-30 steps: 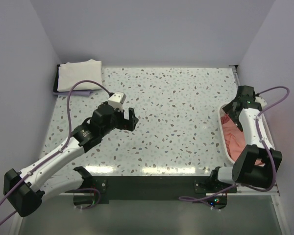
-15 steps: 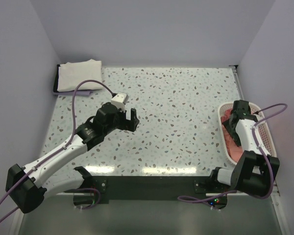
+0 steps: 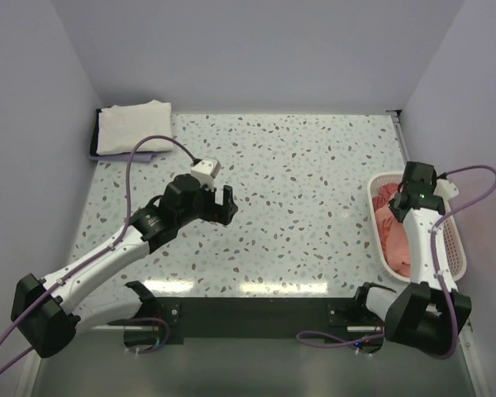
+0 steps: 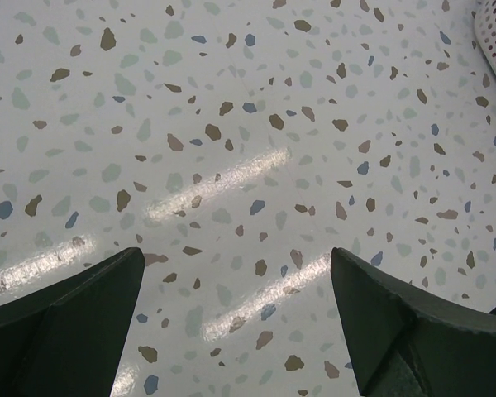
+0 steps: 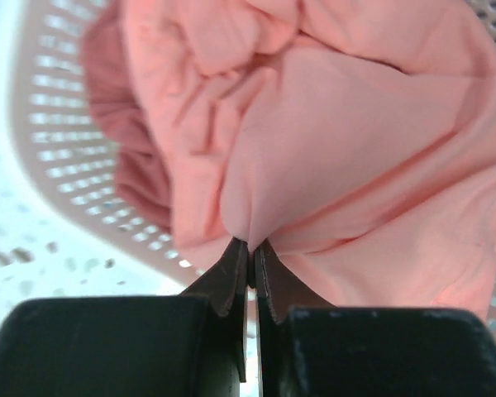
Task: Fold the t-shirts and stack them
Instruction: Grab the tshirt from the pile, then move the tshirt to the center of the board
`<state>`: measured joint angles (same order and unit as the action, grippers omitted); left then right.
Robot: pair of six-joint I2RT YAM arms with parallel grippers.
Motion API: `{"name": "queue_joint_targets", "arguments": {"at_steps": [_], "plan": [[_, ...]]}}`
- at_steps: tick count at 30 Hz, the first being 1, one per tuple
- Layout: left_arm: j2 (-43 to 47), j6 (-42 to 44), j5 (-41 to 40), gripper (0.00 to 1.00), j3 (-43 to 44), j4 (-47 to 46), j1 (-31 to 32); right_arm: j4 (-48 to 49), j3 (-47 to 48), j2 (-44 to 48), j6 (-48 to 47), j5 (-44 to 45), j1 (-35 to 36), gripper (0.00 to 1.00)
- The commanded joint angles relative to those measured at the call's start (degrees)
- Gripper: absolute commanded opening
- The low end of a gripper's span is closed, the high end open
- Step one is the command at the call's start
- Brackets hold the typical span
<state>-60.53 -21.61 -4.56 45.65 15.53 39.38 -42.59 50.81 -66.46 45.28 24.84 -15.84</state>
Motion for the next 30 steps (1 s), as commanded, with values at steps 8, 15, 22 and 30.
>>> {"name": "queue_joint_targets", "arguments": {"at_steps": [8, 15, 22, 30], "plan": [[0.5, 1.48, 2.36, 0.98, 2.43, -1.99, -0.26, 5.41, 20.71, 6.61, -12.4, -23.66, 0.1, 0.0], [1.47, 1.39, 1.39, 0.98, 2.6, -2.17, -0.18, 4.8, 43.01, 0.46, -12.23, -30.29, 2.47, 0.0], [3.4, 1.92, -2.03, 0.98, 2.69, -1.47, -0.35, 9.36, 57.46, -6.22, -9.95, -28.62, 20.79, 0.0], [5.42, 0.78, -8.61, 1.0, 2.52, -0.24, -1.05, 15.52, 60.99, -12.38, -11.17, -27.74, 40.25, 0.0]]}}
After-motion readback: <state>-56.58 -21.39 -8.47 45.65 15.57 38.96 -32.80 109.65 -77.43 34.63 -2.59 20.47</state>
